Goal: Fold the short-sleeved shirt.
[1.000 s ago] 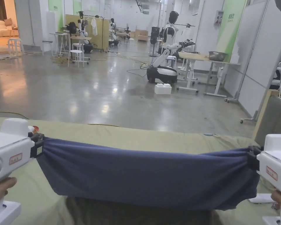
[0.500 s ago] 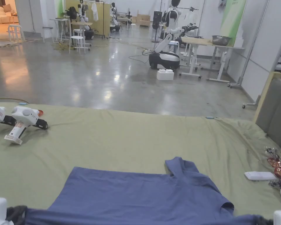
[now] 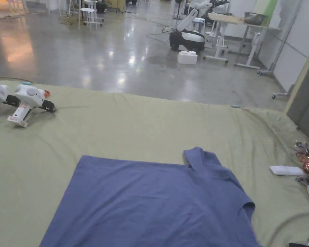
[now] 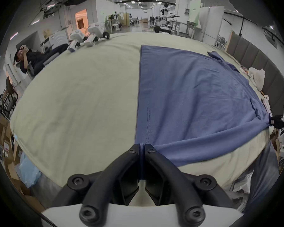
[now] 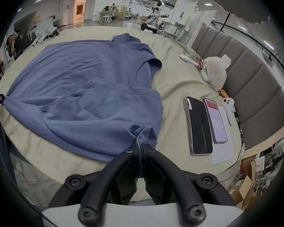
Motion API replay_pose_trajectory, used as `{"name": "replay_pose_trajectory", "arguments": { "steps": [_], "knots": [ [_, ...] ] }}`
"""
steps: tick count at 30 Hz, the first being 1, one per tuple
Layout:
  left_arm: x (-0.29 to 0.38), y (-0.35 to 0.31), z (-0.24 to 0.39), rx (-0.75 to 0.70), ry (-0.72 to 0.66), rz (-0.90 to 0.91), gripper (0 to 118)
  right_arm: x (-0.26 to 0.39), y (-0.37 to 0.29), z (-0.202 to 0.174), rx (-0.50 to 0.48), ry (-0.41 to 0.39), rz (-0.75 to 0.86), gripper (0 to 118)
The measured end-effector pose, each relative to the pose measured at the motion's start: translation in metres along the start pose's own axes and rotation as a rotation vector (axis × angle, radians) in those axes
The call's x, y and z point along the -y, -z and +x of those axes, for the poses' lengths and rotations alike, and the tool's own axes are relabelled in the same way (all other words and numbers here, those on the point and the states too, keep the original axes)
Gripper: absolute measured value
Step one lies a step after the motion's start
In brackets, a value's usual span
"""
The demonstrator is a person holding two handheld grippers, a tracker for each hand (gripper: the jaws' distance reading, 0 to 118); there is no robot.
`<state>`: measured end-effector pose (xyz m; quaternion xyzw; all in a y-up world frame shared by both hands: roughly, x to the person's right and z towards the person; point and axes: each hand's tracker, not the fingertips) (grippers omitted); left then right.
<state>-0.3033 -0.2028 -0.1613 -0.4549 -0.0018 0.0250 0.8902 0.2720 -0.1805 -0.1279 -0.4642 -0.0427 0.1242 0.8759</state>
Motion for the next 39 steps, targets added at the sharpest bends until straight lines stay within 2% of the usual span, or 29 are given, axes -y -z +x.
{"name": "replay_pose_trajectory", "arguments": {
  "steps": [1, 2, 3, 4, 5, 10, 14, 16, 19, 20, 22, 24, 25, 27, 35, 37, 39],
  "knots": [
    [0.001, 0.001, 0.0, -0.006, -0.005, 0.001, 13, -0.002, -0.002, -0.002, 0.011, -0.002, 0.006, 24],
    [-0.002, -0.002, 0.001, -0.025, -0.001, 0.005, 31, -0.007, -0.008, -0.005, 0.067, -0.02, 0.025, 52],
    [-0.007, -0.005, 0.002, -0.063, 0.016, 0.028, 48, -0.011, -0.019, -0.007, 0.105, -0.029, 0.05, 71],
    [-0.011, -0.007, 0.004, -0.083, 0.044, 0.051, 65, -0.015, -0.025, -0.008, 0.11, -0.015, 0.08, 81],
    [-0.016, -0.016, 0.01, -0.088, 0.063, 0.085, 73, -0.023, -0.035, -0.007, 0.1, 0.021, 0.135, 83],
    [-0.061, -0.042, 0.037, -0.058, 0.057, 0.282, 73, -0.07, -0.067, -0.012, -0.016, 0.189, 0.377, 83],
    [-0.102, -0.063, 0.071, -0.01, 0.043, 0.47, 72, -0.112, -0.083, -0.03, 0.011, 0.201, 0.577, 83],
    [-0.117, -0.074, 0.089, -0.028, 0.049, 0.567, 71, -0.128, -0.091, -0.04, 0.008, 0.234, 0.685, 82],
    [-0.136, -0.092, 0.113, -0.065, 0.056, 0.704, 55, -0.145, -0.098, -0.053, 0.022, 0.265, 0.804, 79],
    [-0.141, -0.097, 0.119, -0.068, 0.051, 0.741, 50, -0.151, -0.101, -0.057, 0.034, 0.263, 0.837, 72],
    [-0.147, -0.104, 0.126, -0.055, 0.022, 0.799, 43, -0.157, -0.105, -0.062, 0.032, 0.264, 0.881, 50],
    [-0.151, -0.109, 0.131, -0.036, 0.016, 0.819, 26, -0.164, -0.105, -0.065, 0.04, 0.274, 0.876, 14],
    [-0.155, -0.108, 0.133, -0.045, 0.021, 0.822, 18, -0.166, -0.104, -0.066, 0.043, 0.273, 0.89, 4],
    [-0.159, -0.109, 0.136, -0.065, 0.033, 0.824, 0, -0.168, -0.1, -0.066, 0.049, 0.269, 0.896, 2],
    [-0.161, -0.107, 0.117, -0.043, 0.038, 0.759, 0, -0.172, -0.094, -0.066, -0.001, 0.252, 0.878, 0],
    [-0.155, -0.101, 0.104, -0.002, 0.033, 0.654, 0, -0.173, -0.092, -0.067, -0.024, 0.236, 0.869, 0],
    [-0.144, -0.09, 0.085, 0.058, 0.025, 0.539, 0, -0.173, -0.087, -0.068, -0.087, 0.2, 0.833, 0]
  ]
}}
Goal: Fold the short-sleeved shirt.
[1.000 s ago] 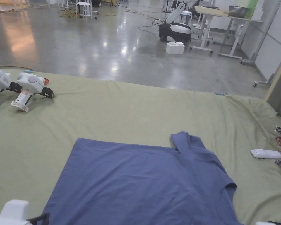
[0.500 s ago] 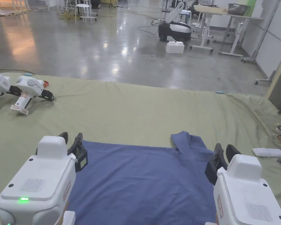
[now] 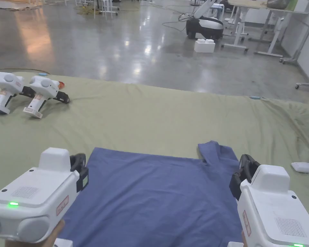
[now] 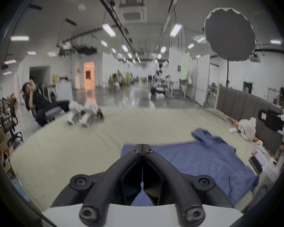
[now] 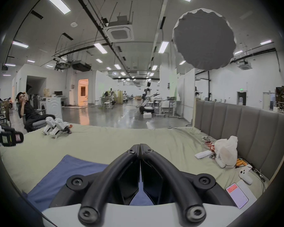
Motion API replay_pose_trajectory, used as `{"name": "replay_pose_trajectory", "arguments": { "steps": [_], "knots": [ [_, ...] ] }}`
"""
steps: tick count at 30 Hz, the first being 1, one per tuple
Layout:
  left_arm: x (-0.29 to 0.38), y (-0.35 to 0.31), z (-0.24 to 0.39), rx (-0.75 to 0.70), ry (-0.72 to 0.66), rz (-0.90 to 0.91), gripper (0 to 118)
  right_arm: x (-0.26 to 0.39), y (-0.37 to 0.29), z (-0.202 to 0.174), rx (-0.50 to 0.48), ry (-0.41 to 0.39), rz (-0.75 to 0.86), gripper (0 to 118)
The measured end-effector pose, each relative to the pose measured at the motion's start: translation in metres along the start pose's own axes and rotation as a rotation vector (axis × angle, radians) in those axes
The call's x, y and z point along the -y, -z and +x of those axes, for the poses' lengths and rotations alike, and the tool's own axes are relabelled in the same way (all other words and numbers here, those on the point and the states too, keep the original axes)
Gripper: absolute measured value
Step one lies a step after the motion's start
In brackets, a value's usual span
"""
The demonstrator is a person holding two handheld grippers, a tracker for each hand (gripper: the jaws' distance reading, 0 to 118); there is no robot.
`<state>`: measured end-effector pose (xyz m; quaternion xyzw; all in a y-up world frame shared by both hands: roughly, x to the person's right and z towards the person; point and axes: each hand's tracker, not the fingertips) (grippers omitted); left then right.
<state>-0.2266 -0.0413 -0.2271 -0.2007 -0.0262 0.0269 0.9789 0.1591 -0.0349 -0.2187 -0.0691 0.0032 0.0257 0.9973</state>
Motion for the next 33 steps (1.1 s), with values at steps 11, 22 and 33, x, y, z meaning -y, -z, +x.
{"name": "replay_pose_trajectory", "arguments": {
  "steps": [11, 22, 33],
  "knots": [
    [0.099, -0.009, -0.088, -0.049, -0.142, -0.515, 7, 0.038, 0.008, -0.011, -0.062, -0.048, -0.136, 0],
    [0.16, 0.016, -0.096, -0.111, -0.175, -0.691, 63, 0.058, 0.009, 0.001, -0.032, -0.041, -0.226, 0],
    [0.155, 0.021, -0.058, -0.11, -0.057, -0.678, 4, 0.076, -0.012, 0.036, 0.018, -0.022, -0.335, 2]
  ]
}}
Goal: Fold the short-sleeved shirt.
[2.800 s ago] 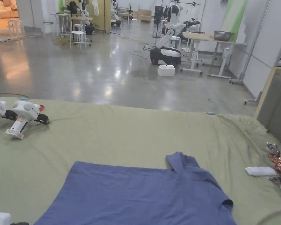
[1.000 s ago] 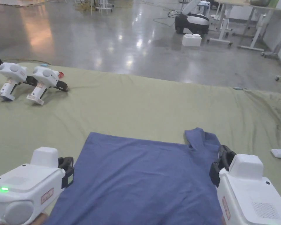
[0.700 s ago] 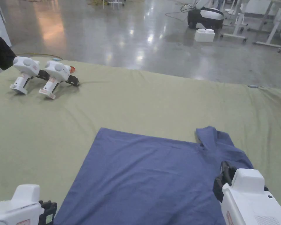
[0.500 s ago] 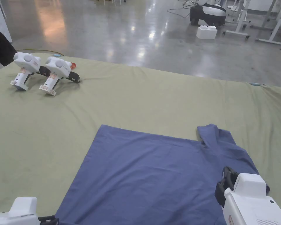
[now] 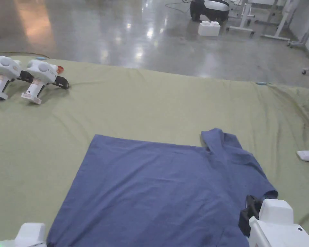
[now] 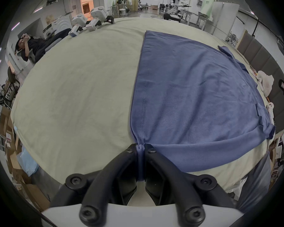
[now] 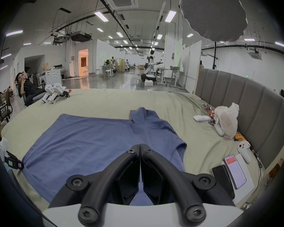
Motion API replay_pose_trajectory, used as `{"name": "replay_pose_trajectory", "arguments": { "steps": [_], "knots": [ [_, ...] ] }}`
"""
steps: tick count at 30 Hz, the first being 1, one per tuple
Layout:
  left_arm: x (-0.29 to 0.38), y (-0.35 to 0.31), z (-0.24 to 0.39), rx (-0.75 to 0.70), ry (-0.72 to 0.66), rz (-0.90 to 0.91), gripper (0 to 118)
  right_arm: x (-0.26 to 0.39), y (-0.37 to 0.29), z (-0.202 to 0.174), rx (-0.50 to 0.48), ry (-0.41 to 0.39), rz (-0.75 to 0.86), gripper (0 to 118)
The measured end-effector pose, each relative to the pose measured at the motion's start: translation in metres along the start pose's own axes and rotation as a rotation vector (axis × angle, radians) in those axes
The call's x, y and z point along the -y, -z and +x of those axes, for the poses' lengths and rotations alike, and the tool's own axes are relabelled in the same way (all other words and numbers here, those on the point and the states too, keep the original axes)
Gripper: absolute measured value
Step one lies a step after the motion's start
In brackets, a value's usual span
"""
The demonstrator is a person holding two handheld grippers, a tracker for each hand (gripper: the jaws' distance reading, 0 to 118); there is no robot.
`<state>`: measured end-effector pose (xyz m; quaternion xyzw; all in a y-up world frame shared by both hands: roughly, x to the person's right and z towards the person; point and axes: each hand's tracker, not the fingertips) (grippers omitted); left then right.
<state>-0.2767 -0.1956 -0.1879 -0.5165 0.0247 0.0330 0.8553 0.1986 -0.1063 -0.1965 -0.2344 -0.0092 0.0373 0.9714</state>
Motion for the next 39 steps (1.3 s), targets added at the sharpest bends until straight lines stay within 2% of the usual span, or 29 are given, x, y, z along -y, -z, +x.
{"name": "replay_pose_trajectory", "arguments": {
  "steps": [3, 4, 5, 6, 7, 8, 14, 17, 19, 21, 23, 25, 28, 34, 39],
  "knots": [
    [0.002, -0.006, -0.005, 0.015, -0.009, 0.013, 3, 0.014, -0.012, 0.025, 0.003, -0.004, -0.113, 3],
    [0.002, -0.008, -0.006, 0.018, -0.008, 0.016, 3, 0.019, -0.015, 0.033, 0.021, -0.028, -0.163, 11],
    [0.002, -0.011, -0.009, 0.018, -0.004, 0.023, 3, 0.026, -0.018, 0.042, 0.021, -0.04, -0.212, 32],
    [0.003, -0.012, -0.009, 0.018, -0.002, 0.028, 3, 0.033, -0.021, 0.049, 0.034, -0.054, -0.263, 47],
    [0.003, -0.013, -0.01, 0.02, -0.002, 0.03, 3, 0.043, -0.026, 0.055, 0.061, -0.064, -0.316, 58],
    [0.004, -0.014, -0.01, 0.02, -0.005, 0.035, 3, 0.052, -0.029, 0.062, 0.077, -0.065, -0.363, 62],
    [0.003, -0.014, -0.01, 0.022, -0.007, 0.04, 3, 0.099, -0.033, 0.083, 0.08, -0.031, -0.531, 62],
    [0.003, -0.013, -0.01, 0.024, -0.005, 0.039, 3, 0.112, -0.022, 0.084, 0.058, 0.027, -0.565, 60],
    [0.004, -0.011, -0.011, 0.027, -0.011, 0.037, 3, 0.118, -0.013, 0.085, 0.036, 0.065, -0.593, 45],
    [0.004, -0.01, -0.011, 0.029, -0.018, 0.037, 3, 0.119, -0.01, 0.082, 0.009, 0.083, -0.584, 21],
    [0.005, -0.011, -0.011, 0.029, -0.019, 0.041, 3, 0.116, -0.009, 0.08, 0.008, 0.073, -0.578, 7],
    [0.005, -0.012, -0.012, 0.03, -0.026, 0.047, 3, 0.112, -0.01, 0.079, -0.017, 0.082, -0.578, 6],
    [0.004, -0.018, -0.014, 0.04, -0.046, 0.067, 3, 0.099, -0.018, 0.074, 0.003, -0.012, -0.573, 5],
    [-0.009, -0.038, -0.017, 0.062, -0.077, 0.154, 3, 0.058, -0.033, 0.076, 0.004, 0.018, -0.474, 5],
    [-0.058, -0.045, -0.012, 0.073, -0.083, 0.216, 3, 0.008, -0.008, 0.076, -0.01, 0.014, -0.408, 5]
  ]
}}
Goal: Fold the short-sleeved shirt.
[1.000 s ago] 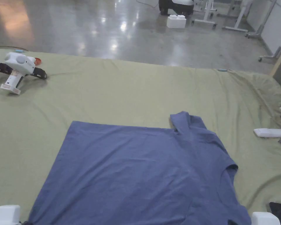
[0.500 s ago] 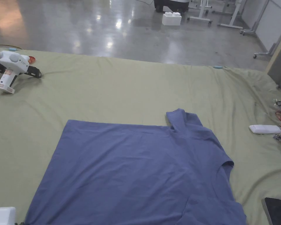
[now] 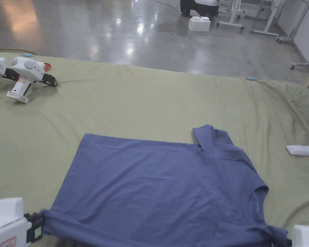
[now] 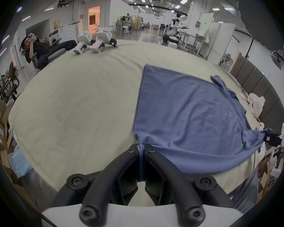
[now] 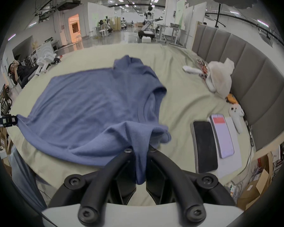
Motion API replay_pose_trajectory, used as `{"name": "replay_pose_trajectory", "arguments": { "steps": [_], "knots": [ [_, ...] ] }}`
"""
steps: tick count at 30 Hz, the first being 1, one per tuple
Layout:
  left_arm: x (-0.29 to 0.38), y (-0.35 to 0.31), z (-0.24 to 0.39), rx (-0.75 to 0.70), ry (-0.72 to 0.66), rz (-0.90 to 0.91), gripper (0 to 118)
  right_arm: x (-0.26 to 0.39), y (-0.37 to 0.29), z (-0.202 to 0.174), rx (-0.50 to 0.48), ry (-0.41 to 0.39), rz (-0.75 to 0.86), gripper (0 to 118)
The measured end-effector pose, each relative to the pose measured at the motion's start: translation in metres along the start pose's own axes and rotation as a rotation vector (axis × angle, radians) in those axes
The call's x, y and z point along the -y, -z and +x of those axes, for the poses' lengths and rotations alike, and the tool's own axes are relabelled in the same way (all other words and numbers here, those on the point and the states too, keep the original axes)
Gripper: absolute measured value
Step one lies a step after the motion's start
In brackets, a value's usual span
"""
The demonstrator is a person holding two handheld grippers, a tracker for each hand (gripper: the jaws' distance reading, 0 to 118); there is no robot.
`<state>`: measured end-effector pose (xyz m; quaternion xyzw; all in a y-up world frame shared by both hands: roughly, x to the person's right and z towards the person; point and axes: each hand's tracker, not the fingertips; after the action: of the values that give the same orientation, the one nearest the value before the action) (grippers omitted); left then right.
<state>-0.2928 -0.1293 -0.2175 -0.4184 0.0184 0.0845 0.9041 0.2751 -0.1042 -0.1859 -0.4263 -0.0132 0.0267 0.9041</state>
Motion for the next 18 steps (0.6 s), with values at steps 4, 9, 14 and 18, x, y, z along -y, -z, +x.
{"name": "replay_pose_trajectory", "arguments": {
  "steps": [4, 9, 14, 18],
  "knots": [
    [-0.044, 0.016, 0.009, 0.004, 0.001, 0.038, 3, -0.048, 0.017, 0.003, 0.004, 0.018, 0.052, 5],
    [-0.085, 0.058, 0.009, 0.008, -0.028, 0.028, 3, -0.093, 0.058, 0.002, 0.051, -0.001, 0.058, 5],
    [-0.106, 0.109, 0.002, 0.022, -0.082, -0.036, 3, -0.114, 0.107, 0.003, 0.038, 0.019, 0.011, 5],
    [-0.112, 0.141, 0.001, 0.005, -0.084, -0.063, 3, -0.119, 0.143, 0.004, 0.042, 0.03, -0.023, 5]
  ]
}}
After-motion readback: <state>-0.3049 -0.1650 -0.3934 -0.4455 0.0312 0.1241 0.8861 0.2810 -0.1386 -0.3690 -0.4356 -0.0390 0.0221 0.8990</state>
